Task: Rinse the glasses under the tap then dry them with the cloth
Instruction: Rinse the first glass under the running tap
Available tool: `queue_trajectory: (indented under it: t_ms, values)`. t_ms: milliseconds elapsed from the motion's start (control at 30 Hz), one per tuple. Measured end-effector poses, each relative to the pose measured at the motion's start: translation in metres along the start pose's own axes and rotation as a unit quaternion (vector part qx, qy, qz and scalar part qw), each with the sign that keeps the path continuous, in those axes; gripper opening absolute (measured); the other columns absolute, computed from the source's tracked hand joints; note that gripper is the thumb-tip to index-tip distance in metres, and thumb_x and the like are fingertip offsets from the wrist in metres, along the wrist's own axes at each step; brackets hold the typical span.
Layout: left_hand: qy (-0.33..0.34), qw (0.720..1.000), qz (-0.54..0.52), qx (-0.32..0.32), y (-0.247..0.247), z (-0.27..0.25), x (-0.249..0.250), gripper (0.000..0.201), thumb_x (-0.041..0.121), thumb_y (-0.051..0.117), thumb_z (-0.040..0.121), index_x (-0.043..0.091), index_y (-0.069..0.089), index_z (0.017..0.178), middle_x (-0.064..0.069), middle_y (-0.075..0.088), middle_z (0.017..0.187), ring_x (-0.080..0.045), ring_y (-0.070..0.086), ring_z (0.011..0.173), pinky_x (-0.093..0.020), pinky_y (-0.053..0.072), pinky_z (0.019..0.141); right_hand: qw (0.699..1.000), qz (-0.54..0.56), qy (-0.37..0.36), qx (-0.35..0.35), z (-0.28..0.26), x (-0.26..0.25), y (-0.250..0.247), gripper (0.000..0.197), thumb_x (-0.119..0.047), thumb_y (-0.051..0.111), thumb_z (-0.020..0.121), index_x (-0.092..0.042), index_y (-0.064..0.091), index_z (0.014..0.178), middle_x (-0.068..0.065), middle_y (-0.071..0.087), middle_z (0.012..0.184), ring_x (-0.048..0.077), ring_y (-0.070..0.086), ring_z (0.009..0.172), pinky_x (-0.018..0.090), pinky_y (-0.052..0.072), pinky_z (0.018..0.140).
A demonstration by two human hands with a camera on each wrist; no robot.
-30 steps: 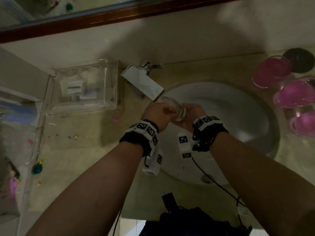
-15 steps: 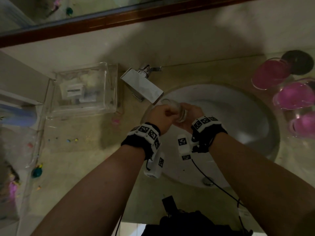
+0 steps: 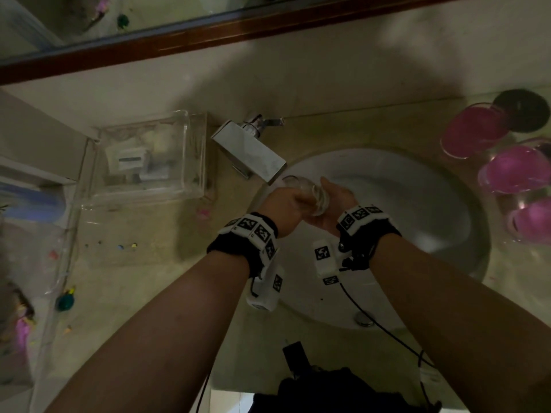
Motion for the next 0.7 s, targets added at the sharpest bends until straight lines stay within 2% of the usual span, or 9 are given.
queue_trajectory:
  t_ms: [67,167,200,300,400,467,567,633,700]
  values:
    - [-0.017,1.0,-0.013,0.009,-0.001,0.002,-0.003,0.022,0.008,0.061,0.092,0.007,0.071,0.111,-0.003,0.068,0.11,-0.014,0.061,0.101,-0.01,0.045,0.083,1.0,0.016,0.009,-0.009,0.0,0.002,-0.002,0.047,-0.028,0.031,0.1,0.0,0.047,0.133,0.021,0.054,0.131,0.036,0.049,0.124,0.047,0.041,0.099]
    - [-0.036,0.999,-0.003,0.032,-0.001,0.002,-0.007,0.017,0.014,0.065,0.09,0.004,0.073,0.101,-0.012,0.071,0.104,-0.025,0.064,0.098,-0.036,0.05,0.092,1.0,0.024,0.001,-0.011,-0.002,0.001,-0.002,0.046,-0.023,0.031,0.097,-0.003,0.047,0.135,0.022,0.05,0.136,0.037,0.05,0.124,0.049,0.045,0.098]
    - [-0.034,0.999,-0.014,0.035,-0.001,0.001,-0.006,0.017,0.015,0.065,0.09,0.005,0.073,0.101,-0.013,0.071,0.104,-0.027,0.064,0.099,-0.038,0.049,0.092,1.0,0.02,-0.003,-0.016,-0.001,0.001,-0.002,0.046,-0.022,0.033,0.097,-0.002,0.047,0.135,0.021,0.049,0.138,0.037,0.05,0.124,0.049,0.044,0.099]
    - [-0.007,1.0,-0.01,0.011,-0.003,-0.001,0.0,0.021,0.012,0.062,0.093,0.004,0.07,0.111,-0.013,0.067,0.115,-0.024,0.061,0.108,-0.024,0.044,0.092,0.999,-0.018,-0.027,-0.01,-0.002,0.002,0.002,0.04,-0.026,0.045,0.098,-0.001,0.052,0.128,0.018,0.056,0.13,0.033,0.053,0.12,0.045,0.048,0.093]
    - [0.004,1.0,0.017,-0.002,-0.007,0.001,0.003,0.017,0.01,0.063,0.091,0.004,0.072,0.103,-0.012,0.069,0.109,-0.019,0.06,0.096,-0.012,0.041,0.075,1.0,-0.012,-0.019,-0.004,0.002,0.004,-0.001,0.041,-0.039,0.047,0.097,-0.007,0.058,0.12,0.015,0.06,0.121,0.029,0.057,0.11,0.041,0.051,0.082]
    - [-0.028,0.999,0.019,0.012,-0.007,0.004,0.001,0.011,0.017,0.066,0.089,0.008,0.073,0.089,-0.009,0.07,0.095,-0.018,0.06,0.085,-0.02,0.045,0.071,1.0,0.019,-0.006,-0.018,0.0,0.004,-0.002,0.04,-0.036,0.041,0.099,-0.005,0.056,0.117,0.019,0.058,0.121,0.031,0.055,0.11,0.045,0.048,0.09]
    - [-0.055,0.997,0.037,0.04,0.0,0.006,-0.007,0.021,0.025,0.069,0.088,0.016,0.062,0.07,0.001,0.058,0.072,-0.018,0.054,0.073,-0.025,0.04,0.063,1.0,0.001,-0.006,-0.011,-0.005,0.001,0.001,0.051,-0.036,0.065,0.074,-0.013,0.06,0.119,0.015,0.056,0.131,0.03,0.052,0.122,0.044,0.041,0.106]
    - [-0.036,0.999,0.025,0.031,0.004,0.004,-0.004,0.009,0.02,0.066,0.09,0.011,0.068,0.089,0.001,0.061,0.085,-0.017,0.057,0.082,-0.018,0.041,0.065,1.0,0.006,-0.003,0.01,-0.011,-0.001,0.004,0.041,-0.034,0.062,0.084,-0.022,0.058,0.123,0.002,0.055,0.133,0.025,0.053,0.123,0.038,0.044,0.102]
    - [-0.015,1.0,0.021,0.009,0.005,0.003,0.0,0.017,0.012,0.062,0.092,0.004,0.069,0.105,-0.003,0.065,0.102,-0.018,0.059,0.094,-0.014,0.044,0.075,1.0,0.01,-0.001,0.025,0.0,-0.001,-0.003,0.026,-0.038,0.052,0.095,-0.017,0.063,0.103,0.007,0.065,0.109,0.025,0.06,0.1,0.037,0.051,0.083]
Point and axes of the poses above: each hand's wrist, its own z-axis towards the middle knuckle, its own y-axis out of the palm, x = y × z, the point moved 2 cm from there along z, towards the middle knuckle
